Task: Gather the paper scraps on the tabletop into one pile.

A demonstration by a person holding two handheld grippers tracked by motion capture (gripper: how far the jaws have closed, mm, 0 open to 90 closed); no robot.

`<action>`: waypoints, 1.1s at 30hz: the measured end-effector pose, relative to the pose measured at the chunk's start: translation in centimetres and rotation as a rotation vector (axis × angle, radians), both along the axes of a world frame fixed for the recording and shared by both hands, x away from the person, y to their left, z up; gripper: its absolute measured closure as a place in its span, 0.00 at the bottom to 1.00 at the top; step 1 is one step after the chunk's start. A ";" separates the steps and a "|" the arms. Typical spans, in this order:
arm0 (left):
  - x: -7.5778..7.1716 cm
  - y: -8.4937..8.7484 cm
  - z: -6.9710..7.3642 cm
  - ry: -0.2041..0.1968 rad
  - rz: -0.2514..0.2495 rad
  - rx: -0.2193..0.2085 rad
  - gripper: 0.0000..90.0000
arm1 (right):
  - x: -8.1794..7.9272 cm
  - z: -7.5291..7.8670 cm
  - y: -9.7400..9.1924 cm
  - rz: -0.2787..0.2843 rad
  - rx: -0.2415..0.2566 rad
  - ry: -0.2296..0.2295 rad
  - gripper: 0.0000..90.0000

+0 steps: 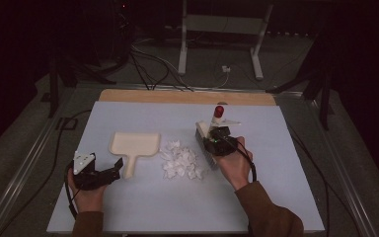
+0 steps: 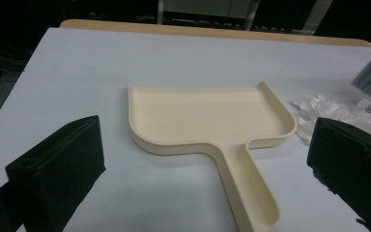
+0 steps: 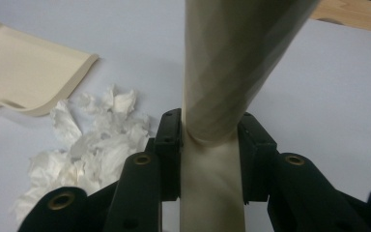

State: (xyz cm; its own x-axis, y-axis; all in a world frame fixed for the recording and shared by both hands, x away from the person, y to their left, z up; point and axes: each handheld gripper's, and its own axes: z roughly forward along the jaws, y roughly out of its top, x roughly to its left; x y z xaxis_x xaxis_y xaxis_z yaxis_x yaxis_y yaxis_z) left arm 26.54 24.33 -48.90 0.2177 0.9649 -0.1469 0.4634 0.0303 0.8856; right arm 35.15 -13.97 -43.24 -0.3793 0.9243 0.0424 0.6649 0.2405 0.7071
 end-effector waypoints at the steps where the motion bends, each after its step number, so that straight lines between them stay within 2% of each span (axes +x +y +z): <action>1: 0.0 0.0 0.0 0.001 -0.001 0.002 0.01 | -0.2 0.1 -0.1 -0.006 0.003 0.000 0.75; 6: 0.0 -0.1 0.0 0.002 -0.006 0.007 0.01 | -1.0 -0.4 0.1 -0.002 0.009 0.014 0.75; 12: 0.0 0.0 0.0 0.000 -0.002 0.002 0.01 | -1.0 -1.2 2.4 0.017 0.029 0.003 0.75; 15: 0.0 0.1 0.0 -0.002 -0.002 0.001 0.01 | -1.0 -1.3 3.7 0.030 0.042 -0.011 0.75; 20: 0.0 0.1 0.0 -0.001 -0.004 0.001 0.01 | -1.1 -1.3 4.9 0.068 0.051 -0.005 0.75; 25: 0.0 0.1 0.0 0.002 -0.006 0.000 0.01 | -0.7 -0.8 4.1 0.085 0.067 -0.012 0.75; 30: 0.1 -0.1 0.0 0.004 -0.011 0.003 0.01 | 0.1 -0.3 2.8 0.092 0.057 -0.026 0.75; 33: 0.1 -0.1 -0.1 0.006 -0.012 0.003 0.01 | 0.8 -0.1 2.2 0.117 0.039 -0.041 0.75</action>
